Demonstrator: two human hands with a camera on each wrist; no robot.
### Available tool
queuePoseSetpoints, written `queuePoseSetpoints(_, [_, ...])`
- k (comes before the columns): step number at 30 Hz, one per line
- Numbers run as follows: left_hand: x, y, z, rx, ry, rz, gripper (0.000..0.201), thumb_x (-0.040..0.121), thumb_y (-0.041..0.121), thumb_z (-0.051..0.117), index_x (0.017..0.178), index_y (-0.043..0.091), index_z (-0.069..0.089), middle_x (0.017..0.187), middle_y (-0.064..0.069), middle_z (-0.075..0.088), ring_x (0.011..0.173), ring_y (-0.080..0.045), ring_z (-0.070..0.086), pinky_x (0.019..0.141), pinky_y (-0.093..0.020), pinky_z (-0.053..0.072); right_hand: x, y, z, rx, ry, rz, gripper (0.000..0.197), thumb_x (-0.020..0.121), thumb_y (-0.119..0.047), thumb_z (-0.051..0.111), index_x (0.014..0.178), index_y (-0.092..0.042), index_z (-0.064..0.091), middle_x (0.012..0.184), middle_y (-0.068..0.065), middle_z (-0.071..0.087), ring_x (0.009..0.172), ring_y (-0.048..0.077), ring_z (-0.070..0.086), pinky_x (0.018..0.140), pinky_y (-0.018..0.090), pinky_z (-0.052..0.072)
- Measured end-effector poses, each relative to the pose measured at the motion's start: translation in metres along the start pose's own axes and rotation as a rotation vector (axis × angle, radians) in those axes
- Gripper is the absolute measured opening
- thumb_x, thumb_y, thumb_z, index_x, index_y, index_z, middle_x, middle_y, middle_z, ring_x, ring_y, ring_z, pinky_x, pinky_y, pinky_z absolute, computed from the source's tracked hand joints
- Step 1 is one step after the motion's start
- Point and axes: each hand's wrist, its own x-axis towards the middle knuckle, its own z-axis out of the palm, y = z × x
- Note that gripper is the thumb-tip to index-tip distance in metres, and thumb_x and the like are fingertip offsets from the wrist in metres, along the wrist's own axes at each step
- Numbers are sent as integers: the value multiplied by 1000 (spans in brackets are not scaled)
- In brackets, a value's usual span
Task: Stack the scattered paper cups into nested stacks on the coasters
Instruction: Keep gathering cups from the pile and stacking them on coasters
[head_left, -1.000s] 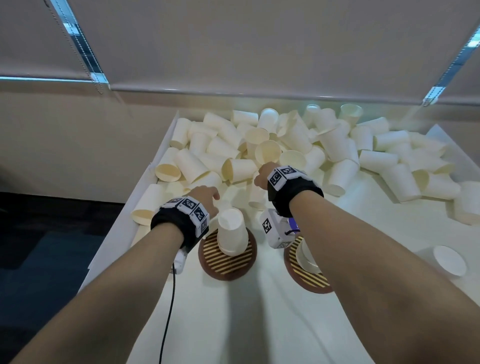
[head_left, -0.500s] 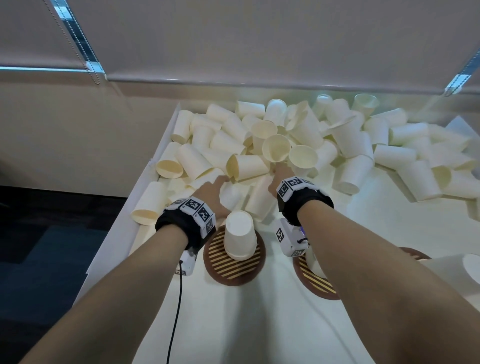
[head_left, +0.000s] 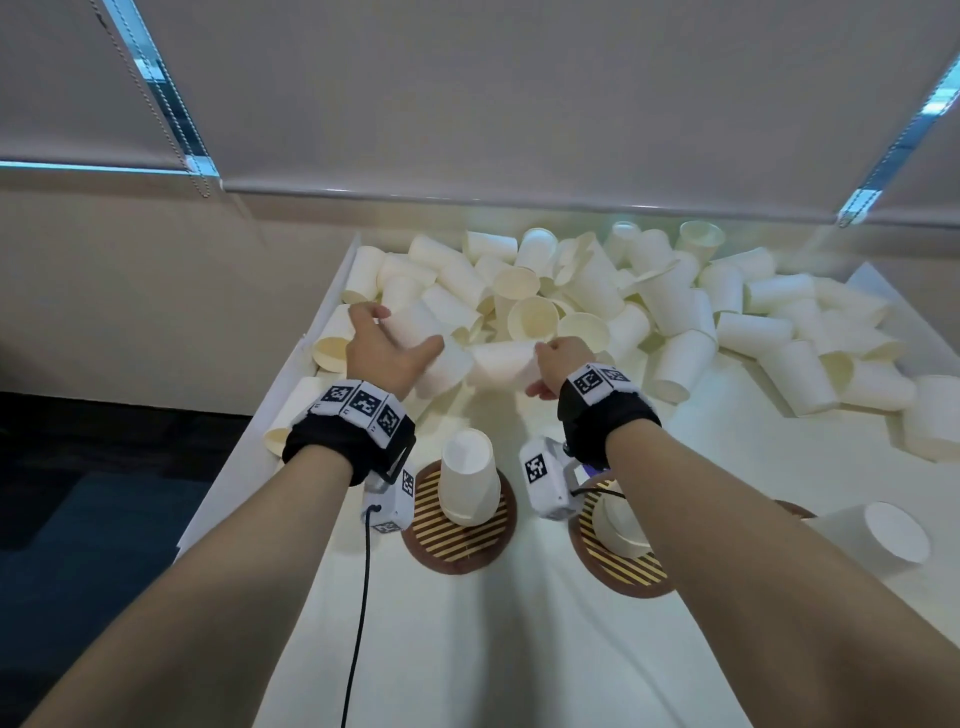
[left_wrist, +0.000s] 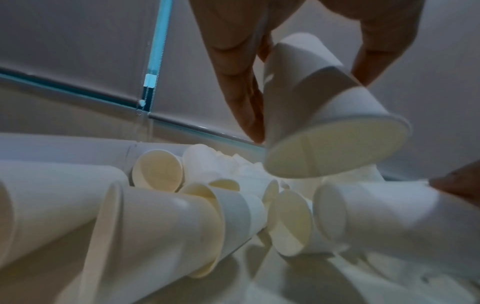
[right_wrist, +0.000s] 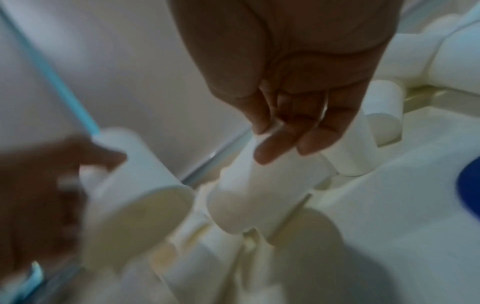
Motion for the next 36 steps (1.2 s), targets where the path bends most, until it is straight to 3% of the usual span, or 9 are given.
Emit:
queuePoseSetpoints(2, [0,6,-3,-136,92,-53,56,72,32,74,108,17,34,104,-8,55,93,-32,61,80,-41,55,-1,-8,-8,93,53,32,39,99,-20,34,124,4,53,51,8,58,34,16,54,59,30,54])
queuePoseSetpoints(7, [-7,28,-7,-408,122,-129,47,79,25,69,106,14,32,107,-8,49,92,-28,59,73,-40,59,-20,-19,-20,201,24,-31,34,98,-16,38,118,5,57,62,4,50,23,0,47,33,11,42])
queuePoseSetpoints(12, [-20,35,-4,-476,36,-136,46,79,26,70,109,19,36,112,-10,51,101,-31,62,70,-38,59,-43,-32,-13,296,-11,-109,22,96,-15,39,86,-5,55,42,8,56,36,19,55,64,37,56])
queuePoseSetpoints(15, [-30,35,1,-431,-30,-115,50,79,28,71,114,21,36,111,-9,54,96,-30,64,70,-38,59,-58,-43,-6,344,-136,-174,25,98,-23,37,97,-5,55,67,10,58,24,12,47,51,29,49])
queuePoseSetpoints(19, [-37,29,-5,-449,8,-162,48,77,34,71,112,24,39,110,-6,56,90,-24,63,69,-37,59,-70,-45,-4,364,-329,-55,24,98,-24,40,96,-4,53,74,7,58,28,11,38,49,25,46])
queuePoseSetpoints(23, [-47,17,-11,-215,127,11,39,72,39,75,98,27,47,93,-1,58,80,-21,56,70,-32,51,-75,-28,3,-75,-435,14,20,94,-19,48,105,-6,58,89,3,62,63,13,56,61,26,47])
queuePoseSetpoints(27, [-63,0,2,-26,-5,227,45,69,40,77,103,31,48,107,0,56,89,-21,57,77,-33,52,-65,-12,15,-227,-371,48,31,90,-12,54,119,-1,57,113,8,61,89,20,63,69,31,50])
queuePoseSetpoints(33, [-83,-42,23,244,-377,516,42,62,52,62,83,17,52,97,7,44,90,-13,46,84,-33,44,-55,7,16,-241,-309,117,32,95,-13,46,123,0,54,109,10,62,86,19,61,59,28,45])
queuePoseSetpoints(36, [-79,-48,23,175,-306,515,38,69,56,60,73,19,51,92,4,48,86,-12,48,80,-18,41,-50,9,13,-223,-318,110,30,95,-13,47,121,0,55,100,5,59,84,19,60,61,28,45])
